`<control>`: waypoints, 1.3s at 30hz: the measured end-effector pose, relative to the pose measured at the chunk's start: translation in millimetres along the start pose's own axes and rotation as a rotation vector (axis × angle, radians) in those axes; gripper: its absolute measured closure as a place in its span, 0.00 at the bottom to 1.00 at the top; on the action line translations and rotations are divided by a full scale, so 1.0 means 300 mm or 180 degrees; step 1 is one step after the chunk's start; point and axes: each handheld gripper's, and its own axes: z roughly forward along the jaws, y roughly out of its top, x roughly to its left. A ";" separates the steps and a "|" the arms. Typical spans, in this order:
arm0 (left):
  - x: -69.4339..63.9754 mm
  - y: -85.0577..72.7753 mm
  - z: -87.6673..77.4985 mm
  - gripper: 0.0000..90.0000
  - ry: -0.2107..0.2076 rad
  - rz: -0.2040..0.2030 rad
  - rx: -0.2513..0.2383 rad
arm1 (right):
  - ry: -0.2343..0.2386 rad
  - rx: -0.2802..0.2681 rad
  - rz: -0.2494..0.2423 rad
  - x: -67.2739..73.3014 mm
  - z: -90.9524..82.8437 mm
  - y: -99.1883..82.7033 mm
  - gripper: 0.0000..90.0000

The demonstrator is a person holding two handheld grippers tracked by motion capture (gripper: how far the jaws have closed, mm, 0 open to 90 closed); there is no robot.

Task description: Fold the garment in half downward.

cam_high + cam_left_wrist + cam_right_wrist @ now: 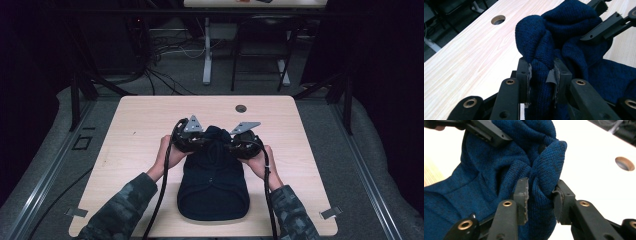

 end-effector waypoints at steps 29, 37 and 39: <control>0.034 0.025 -0.064 0.77 -0.0337 0.0096 0.0258 | -0.0889 -0.0756 -0.1084 0.125 -0.030 -0.029 0.87; -0.029 -0.038 -0.060 0.77 -0.0176 0.0214 0.0175 | -0.0768 -0.0751 -0.1153 0.146 -0.032 -0.093 0.87; -0.039 -0.046 -0.055 0.77 -0.0166 0.0213 0.0166 | -0.0783 -0.0750 -0.1183 0.153 -0.030 -0.110 0.87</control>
